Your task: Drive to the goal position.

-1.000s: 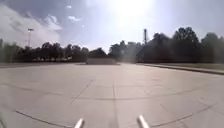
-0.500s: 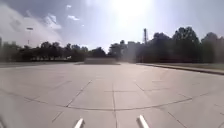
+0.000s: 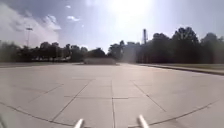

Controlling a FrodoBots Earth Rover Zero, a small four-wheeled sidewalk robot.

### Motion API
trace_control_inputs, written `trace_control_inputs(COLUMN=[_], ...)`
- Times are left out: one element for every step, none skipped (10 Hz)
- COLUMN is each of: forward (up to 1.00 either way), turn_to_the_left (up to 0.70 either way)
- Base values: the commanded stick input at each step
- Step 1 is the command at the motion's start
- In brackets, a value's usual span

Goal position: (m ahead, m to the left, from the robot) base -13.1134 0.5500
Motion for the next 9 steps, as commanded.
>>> trace_control_inputs(forward=[0.7,0.7,0.7,0.7,0.7,0.7,0.7,0.7,0.7], turn_to_the_left=[0.02,0.02,0.09,0.2,0.08,0.02,0.0,0.0,0.0])
